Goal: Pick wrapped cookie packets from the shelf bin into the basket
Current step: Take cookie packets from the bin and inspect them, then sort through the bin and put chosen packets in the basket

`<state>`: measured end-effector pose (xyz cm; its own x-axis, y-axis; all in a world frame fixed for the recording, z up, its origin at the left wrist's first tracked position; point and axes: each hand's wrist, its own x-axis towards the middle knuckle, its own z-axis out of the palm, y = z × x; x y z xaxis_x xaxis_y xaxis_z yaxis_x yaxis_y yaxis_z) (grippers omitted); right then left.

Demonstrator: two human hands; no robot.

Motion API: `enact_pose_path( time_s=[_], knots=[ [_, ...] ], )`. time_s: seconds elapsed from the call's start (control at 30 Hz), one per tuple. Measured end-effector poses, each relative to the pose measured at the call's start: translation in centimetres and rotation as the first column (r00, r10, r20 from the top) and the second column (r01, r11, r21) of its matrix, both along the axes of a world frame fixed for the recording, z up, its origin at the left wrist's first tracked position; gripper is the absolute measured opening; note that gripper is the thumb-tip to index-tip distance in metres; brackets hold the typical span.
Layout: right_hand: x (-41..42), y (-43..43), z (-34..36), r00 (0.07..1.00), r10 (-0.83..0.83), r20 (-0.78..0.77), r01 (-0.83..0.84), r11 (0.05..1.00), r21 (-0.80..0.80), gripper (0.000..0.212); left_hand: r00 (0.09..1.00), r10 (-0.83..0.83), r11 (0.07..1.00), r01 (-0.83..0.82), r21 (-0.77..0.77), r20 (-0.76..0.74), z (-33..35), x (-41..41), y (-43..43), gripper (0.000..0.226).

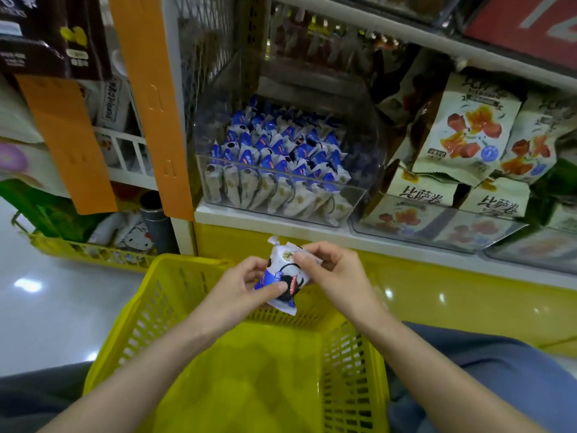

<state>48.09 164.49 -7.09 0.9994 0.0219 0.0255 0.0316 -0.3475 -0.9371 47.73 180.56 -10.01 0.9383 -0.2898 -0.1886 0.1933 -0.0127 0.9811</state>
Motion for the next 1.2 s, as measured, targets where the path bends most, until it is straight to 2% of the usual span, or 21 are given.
enact_pose_path(
  time_s=[0.07, 0.1, 0.17, 0.23, 0.3, 0.37, 0.4, 0.47, 0.57, 0.77, 0.93, 1.0, 1.2],
  knots=[
    [-0.6, -1.0, -0.8, 0.999, -0.001, -0.036, 0.003, 0.998, 0.066, 0.009, 1.0, -0.008, 0.999, 0.009, 0.042, -0.026, -1.1, -0.4, -0.7, 0.018],
    [-0.8, -1.7, -1.4, 0.999, -0.017, -0.029, 0.019, 0.999, 0.047, 0.009, 0.999, 0.001, 0.998, 0.002, 0.058, -0.042, -1.9, -0.5, -0.9, 0.019],
    [-1.3, -3.5, -3.3, 0.996, -0.091, 0.027, 0.094, 0.978, -0.185, 0.014, 0.997, 0.013, 0.996, -0.006, 0.085, -0.081, -3.7, -0.7, -1.4, 0.019],
    [-1.6, -5.9, -5.9, 0.987, -0.141, 0.073, 0.159, 0.849, -0.503, 0.03, 0.993, 0.022, 0.992, -0.007, 0.129, -0.117, -5.9, -1.1, -2.1, 0.018],
    [-2.1, -8.1, -8.7, 0.975, -0.221, 0.03, 0.187, 0.736, -0.65, 0.043, 0.986, 0.047, 0.982, -0.016, 0.187, -0.162, -8.5, -1.6, -2.8, 0.017],
    [-3.1, -9.6, -11.5, 0.946, -0.321, -0.047, 0.196, 0.682, -0.705, 0.05, 0.973, 0.079, 0.969, -0.025, 0.244, -0.215, -11.5, -2.1, -3.6, 0.017],
    [-3.6, -10.2, -12.7, 0.931, -0.357, -0.082, 0.201, 0.686, -0.699, 0.05, 0.967, 0.09, 0.961, -0.022, 0.274, -0.237, -13.0, -2.4, -4.0, 0.019],
    [-4.7, -10.8, -14.5, 0.915, -0.379, -0.137, 0.231, 0.772, -0.592, 0.047, 0.956, 0.108, 0.941, -0.009, 0.339, -0.274, -16.0, -2.9, -4.7, 0.021],
    [-5.8, -11.2, -15.8, 0.924, -0.361, -0.123, 0.266, 0.841, -0.471, 0.045, 0.939, 0.122, 0.903, 0.03, 0.428, -0.323, -20.1, -3.9, -5.5, 0.024],
    [-5.8, -11.6, -16.4, 0.905, -0.419, -0.078, 0.361, 0.851, -0.382, 0.041, 0.899, 0.133, 0.83, 0.128, 0.543, -0.416, -26.3, -5.0, -5.8, 0.037],
    [-5.6, -11.7, -16.8, 0.9, -0.433, -0.054, 0.381, 0.839, -0.389, 0.039, 0.88, 0.024, 0.75, 0.298, 0.59, -0.475, -29.1, -5.7, -6.1, 0.038],
    [-5.6, -11.7, -16.9, 0.898, -0.439, -0.039, 0.389, 0.832, -0.395, 0.039, 0.87, -0.034, 0.717, 0.364, 0.595, -0.491, -29.6, -5.9, -6.2, 0.038],
    [-5.6, -11.4, -16.4, 0.896, -0.442, -0.039, 0.393, 0.831, -0.394, 0.039, 0.893, -0.103, 0.651, 0.394, 0.649, -0.438, -27.8, -5.2, -5.8, 0.036]
  ],
)
